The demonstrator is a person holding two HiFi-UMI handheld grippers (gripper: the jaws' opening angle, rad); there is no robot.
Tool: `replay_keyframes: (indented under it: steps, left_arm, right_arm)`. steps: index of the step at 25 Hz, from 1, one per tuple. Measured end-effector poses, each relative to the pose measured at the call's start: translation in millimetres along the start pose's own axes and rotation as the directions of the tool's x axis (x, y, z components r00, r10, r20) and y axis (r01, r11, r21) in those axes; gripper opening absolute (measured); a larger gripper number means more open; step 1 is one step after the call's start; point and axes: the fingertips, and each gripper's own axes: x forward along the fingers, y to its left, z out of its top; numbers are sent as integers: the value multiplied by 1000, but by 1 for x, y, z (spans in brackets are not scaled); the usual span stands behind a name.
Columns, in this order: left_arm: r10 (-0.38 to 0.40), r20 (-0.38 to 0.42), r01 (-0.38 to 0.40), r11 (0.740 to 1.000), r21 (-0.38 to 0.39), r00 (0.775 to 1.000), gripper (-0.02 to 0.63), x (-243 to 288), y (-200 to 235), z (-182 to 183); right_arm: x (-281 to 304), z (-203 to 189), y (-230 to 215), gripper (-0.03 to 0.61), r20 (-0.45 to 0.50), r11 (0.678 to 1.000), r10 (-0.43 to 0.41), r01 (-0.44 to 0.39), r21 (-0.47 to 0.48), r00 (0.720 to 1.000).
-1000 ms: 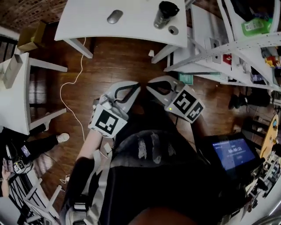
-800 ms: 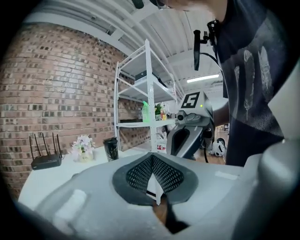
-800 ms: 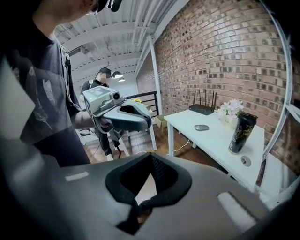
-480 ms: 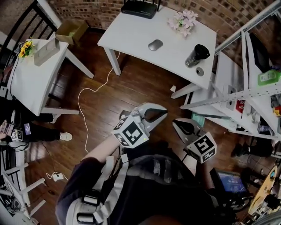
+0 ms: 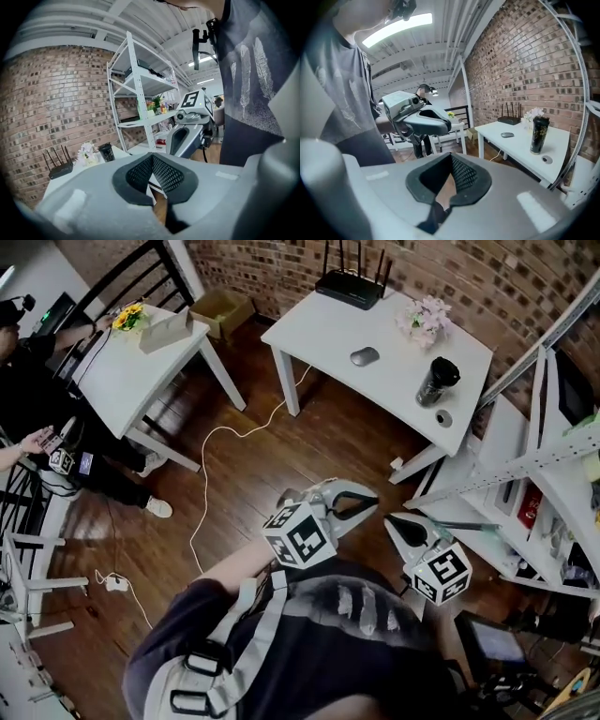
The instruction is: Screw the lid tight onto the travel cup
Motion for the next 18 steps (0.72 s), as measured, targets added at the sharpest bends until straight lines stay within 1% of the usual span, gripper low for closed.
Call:
replay_keyframes:
  steps: [3, 6, 7, 9, 10, 11, 13, 14, 16, 18]
  left_arm:
    - [50, -23, -50, 999, -4, 998, 2, 0, -26, 6]
    - [96, -48, -97, 995, -20, 994, 2, -7, -43, 10]
    - [95, -54, -96, 995, -28, 994, 2, -9, -52, 13]
    - [41, -67, -44, 998, -49, 997, 2, -17, -87, 21]
    - [19, -73, -22, 999, -39, 997, 2, -22, -100, 26]
    - [24, -78, -24, 1000, -5, 997, 2, -28, -100, 30]
    - [80, -80, -74, 994, 74, 994, 2, -44, -76, 32]
    - [105, -81, -97, 991, 87, 991, 2, -51, -64, 29]
    - [124, -80, -119, 991, 66, 989, 2, -59, -51, 23]
    - [120, -61, -118, 992, 36, 991, 2, -60, -53, 20]
  right_arm:
    - [-20, -10, 8, 6, 27, 999, 48, -47, -18, 999]
    - [-31, -14, 17, 6, 33, 996, 81, -80, -33, 996]
    - [-38, -17, 23, 6, 33, 996, 85, -84, -21, 996]
    - [-59, -33, 48, 6, 20, 996, 67, -68, 51, 998]
    - [-65, -38, 58, 6, 17, 995, 60, -61, 76, 998]
    - [-61, -34, 61, 6, 28, 995, 69, -71, 74, 997]
    - [-35, -9, 61, 6, 78, 991, 127, -129, 20, 989]
    - [-22, 2, 61, 6, 95, 989, 148, -148, -6, 984]
    - [-9, 11, 59, 6, 79, 990, 141, -139, -33, 987]
    - [-8, 10, 59, 6, 37, 991, 127, -125, -43, 991]
